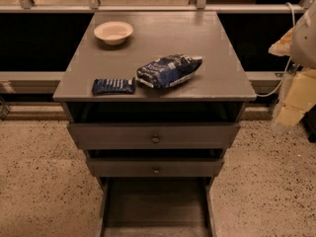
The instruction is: Place blue chip bag into bottom drawer
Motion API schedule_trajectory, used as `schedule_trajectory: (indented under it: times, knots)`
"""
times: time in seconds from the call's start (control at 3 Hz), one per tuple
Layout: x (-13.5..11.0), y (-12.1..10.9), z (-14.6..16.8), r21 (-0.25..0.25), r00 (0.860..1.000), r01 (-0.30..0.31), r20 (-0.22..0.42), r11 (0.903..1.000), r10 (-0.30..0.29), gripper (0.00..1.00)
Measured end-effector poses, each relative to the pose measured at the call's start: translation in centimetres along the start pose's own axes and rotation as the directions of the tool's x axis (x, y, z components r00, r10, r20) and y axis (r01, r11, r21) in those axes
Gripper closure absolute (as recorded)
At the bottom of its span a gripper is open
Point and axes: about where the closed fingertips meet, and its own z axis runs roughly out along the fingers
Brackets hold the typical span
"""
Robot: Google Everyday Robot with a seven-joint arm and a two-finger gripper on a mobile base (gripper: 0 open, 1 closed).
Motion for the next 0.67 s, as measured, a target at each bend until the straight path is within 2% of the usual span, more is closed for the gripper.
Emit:
schedule_trajectory:
  times: [0.33, 0.67]
  knots:
    - [0.0, 0.0, 0.0, 0.0, 1.0, 0.0, 0.0, 1.0, 0.0, 0.0]
    - [-1.5, -0.7, 0.4, 0.033, 0.995, 0.079, 0.054, 0.9963, -0.081, 0.0]
